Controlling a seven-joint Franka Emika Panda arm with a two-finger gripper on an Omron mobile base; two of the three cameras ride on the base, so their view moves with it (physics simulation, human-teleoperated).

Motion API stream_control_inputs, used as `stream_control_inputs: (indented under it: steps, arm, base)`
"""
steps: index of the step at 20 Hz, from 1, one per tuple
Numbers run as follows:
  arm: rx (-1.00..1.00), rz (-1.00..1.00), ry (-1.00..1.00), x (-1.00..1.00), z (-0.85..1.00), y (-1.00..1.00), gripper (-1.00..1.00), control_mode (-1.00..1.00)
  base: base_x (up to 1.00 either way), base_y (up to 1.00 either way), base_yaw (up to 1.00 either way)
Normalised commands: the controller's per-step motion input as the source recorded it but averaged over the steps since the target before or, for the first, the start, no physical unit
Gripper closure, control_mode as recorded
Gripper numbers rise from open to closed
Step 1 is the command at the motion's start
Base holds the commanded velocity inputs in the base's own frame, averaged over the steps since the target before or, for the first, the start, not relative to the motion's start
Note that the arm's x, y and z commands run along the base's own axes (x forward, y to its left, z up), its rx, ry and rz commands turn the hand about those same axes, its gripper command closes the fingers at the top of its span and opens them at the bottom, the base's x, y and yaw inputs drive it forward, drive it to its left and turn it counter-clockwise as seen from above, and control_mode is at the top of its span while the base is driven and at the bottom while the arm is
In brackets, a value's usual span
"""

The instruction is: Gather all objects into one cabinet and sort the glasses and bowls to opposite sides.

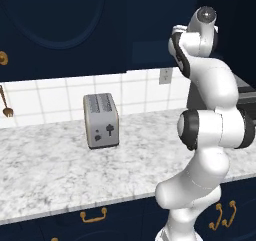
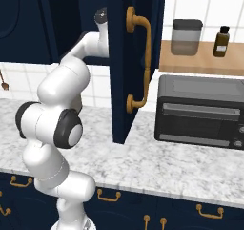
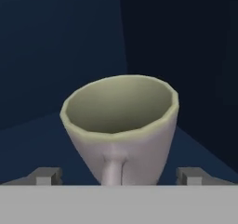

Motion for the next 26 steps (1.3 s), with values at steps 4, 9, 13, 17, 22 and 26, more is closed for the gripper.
stream_control_inputs:
  steps: [4, 9, 13, 17, 22, 26]
  arm:
    - [0.00, -0.02, 0.00, 0.07, 0.00, 0.00, 1.00, -1.00]
    - [0.00, -0.03, 0.00, 0.03, -0.03, 0.00, 1.00, -1.00]
    - [0.01, -0.01, 0.00, -0.07, -0.01, 0.00, 1.00, -1.00]
    - [0.03, 0.00, -0.05, -0.89, 0.00, 0.14, 1.00, -1.00]
    - [0.01, 0.00, -0.11, -1.00, 0.01, 0.27, 1.00, -1.00]
    - [0.00, 0.07, -0.02, -1.00, 0.18, 0.42, 1.00, -1.00]
  base:
    - [0.00, 0.00, 0.00]
    - [0.00, 0.00, 0.00]
    - [0.00, 0.00, 0.00]
    - [0.00, 0.00, 0.00]
    - [0.00, 0.00, 0.00]
    - [0.00, 0.00, 0.00]
